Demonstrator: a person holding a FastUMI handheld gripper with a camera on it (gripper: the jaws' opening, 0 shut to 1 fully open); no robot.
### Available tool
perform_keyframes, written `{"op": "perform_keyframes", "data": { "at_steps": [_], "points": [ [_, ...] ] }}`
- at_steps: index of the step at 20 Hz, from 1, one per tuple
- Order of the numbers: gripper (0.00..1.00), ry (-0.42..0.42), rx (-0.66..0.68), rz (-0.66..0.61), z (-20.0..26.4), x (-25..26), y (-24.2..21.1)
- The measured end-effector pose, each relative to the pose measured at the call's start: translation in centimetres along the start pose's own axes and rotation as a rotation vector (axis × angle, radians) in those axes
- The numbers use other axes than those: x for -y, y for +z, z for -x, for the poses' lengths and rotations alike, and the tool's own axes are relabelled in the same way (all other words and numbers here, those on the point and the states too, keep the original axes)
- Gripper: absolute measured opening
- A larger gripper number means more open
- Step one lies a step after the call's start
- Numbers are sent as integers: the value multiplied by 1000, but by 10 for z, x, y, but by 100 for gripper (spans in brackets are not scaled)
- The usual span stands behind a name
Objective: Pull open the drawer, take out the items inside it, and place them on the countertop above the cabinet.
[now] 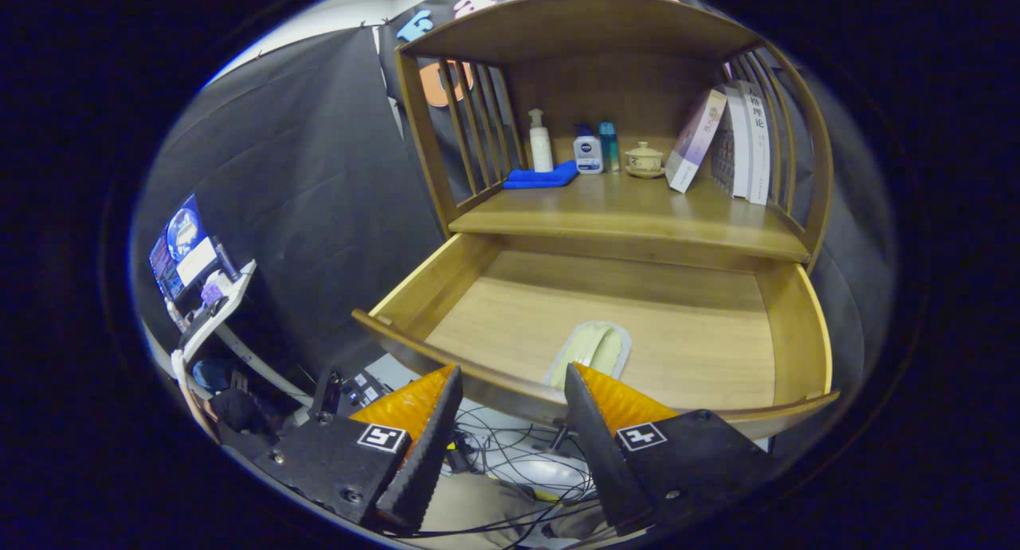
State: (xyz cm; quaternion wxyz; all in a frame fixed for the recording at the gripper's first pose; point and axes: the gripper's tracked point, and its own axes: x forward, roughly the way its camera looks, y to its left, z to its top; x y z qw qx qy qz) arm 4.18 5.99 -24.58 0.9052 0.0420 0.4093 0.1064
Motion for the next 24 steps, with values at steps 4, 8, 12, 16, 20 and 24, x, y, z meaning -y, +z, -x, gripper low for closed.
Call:
{"op": "perform_keyframes", "data": {
  "at_steps": [4, 8, 12, 16, 20, 24],
  "points": [
    [82, -55, -98, -3, -28, 18, 13],
    [81, -84, -269, -121, -65, 37, 1],
    [80, -122, -394, -169, -93, 56, -14],
    [72, -164, -439, -170, -107, 64, -22],
    [61, -240, -435, -128, -114, 78, -22],
    [44, -240, -400, -94, -118, 75, -15]
  ]
}}
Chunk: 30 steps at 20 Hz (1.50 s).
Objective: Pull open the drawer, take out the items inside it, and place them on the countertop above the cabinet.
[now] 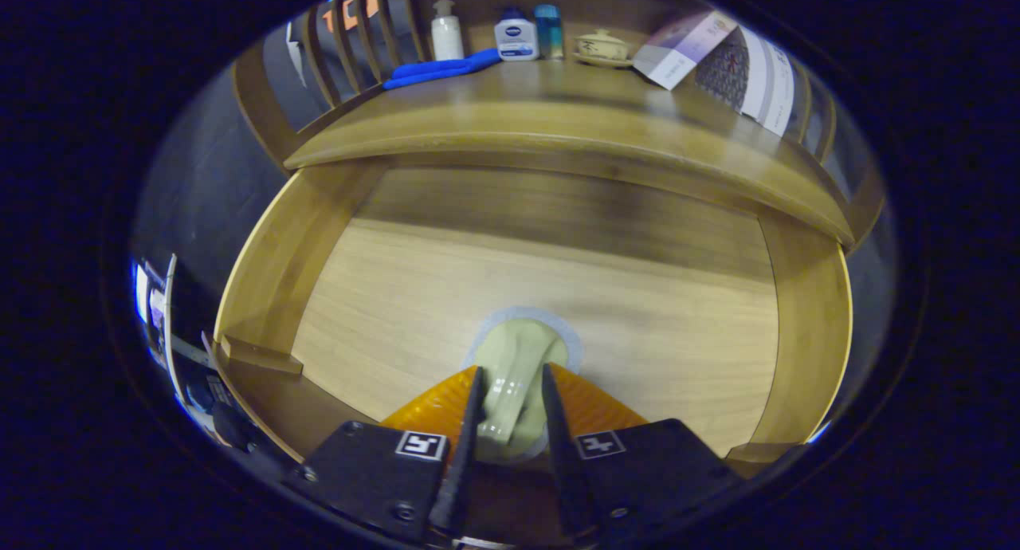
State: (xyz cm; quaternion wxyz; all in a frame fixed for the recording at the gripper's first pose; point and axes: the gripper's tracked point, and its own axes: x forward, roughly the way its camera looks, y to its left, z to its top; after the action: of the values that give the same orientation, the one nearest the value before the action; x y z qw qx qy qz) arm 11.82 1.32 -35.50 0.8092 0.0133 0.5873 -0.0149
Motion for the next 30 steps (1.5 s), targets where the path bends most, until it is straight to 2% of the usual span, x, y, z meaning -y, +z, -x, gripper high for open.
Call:
{"op": "perform_keyframes", "data": {
  "at_steps": [2, 6, 18, 23, 30],
  "points": [
    [24, -7, 3, -9, -1, 2, -1],
    [19, 21, 19, -97, 11, 3, 4],
    [18, 17, 143, -78, 89, 4, 74],
    [18, 12, 168, -80, 101, 6, 117],
    [18, -70, 211, -62, 102, 19, 198]
  ]
}}
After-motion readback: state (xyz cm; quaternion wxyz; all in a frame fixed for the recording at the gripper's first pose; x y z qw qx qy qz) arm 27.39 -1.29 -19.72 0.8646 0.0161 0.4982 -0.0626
